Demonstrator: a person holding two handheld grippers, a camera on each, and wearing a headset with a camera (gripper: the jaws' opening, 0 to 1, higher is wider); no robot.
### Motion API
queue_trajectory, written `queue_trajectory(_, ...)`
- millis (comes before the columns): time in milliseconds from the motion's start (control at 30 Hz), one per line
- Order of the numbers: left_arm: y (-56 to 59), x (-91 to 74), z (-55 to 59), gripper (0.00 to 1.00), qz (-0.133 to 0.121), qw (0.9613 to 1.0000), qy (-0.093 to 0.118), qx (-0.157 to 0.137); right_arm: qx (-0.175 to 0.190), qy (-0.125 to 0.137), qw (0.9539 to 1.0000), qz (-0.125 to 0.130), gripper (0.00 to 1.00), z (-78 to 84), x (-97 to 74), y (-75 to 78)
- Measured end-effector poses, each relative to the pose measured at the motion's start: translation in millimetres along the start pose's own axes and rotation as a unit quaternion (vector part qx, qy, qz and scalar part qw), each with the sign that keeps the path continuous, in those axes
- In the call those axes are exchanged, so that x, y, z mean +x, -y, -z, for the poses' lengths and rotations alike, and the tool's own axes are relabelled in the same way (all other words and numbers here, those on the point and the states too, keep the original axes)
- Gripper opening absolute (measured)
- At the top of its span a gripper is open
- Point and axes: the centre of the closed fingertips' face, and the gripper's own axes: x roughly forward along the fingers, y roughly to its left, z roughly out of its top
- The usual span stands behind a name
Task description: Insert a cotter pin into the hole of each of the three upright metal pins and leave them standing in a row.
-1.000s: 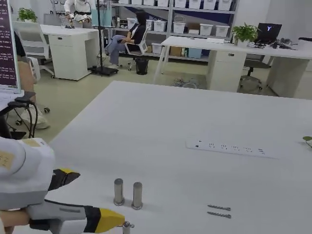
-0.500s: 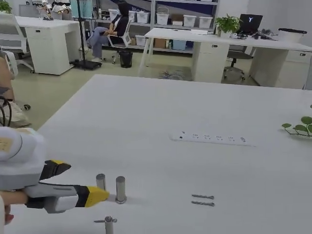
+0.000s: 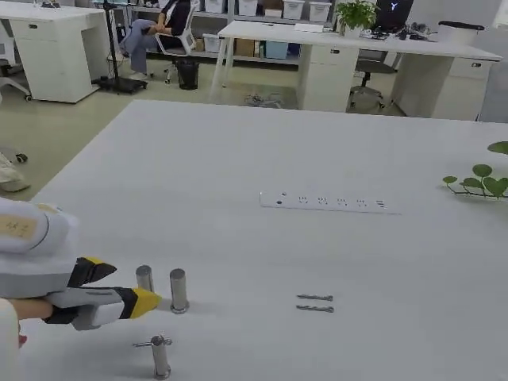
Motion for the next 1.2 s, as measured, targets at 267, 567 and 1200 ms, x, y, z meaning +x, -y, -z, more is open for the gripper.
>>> queue_trajectory(267, 0.0, 13.2, 3.0, 0.33, -0.005, 0.9998, -0.003, 0.018, 0.010, 0.000, 0.9999, 0.004, 0.93, 3.2, -0.7, 3.6)
queue_trajectory(567, -2.7, 23.6, 5.1, 0.23, -0.001, 0.9999, -0.004, 0.017, 0.014, -0.007, 0.9999, 0.000, 0.92, 9.3, 0.2, 3.8)
queue_trajectory(1200, 1.8, 24.9, 5.8, 0.09, 0.019, 0.9993, -0.004, 0.033, 0.012, -0.016, 0.9998, -0.007, 0.88, 12.8, 4.4, 1.5)
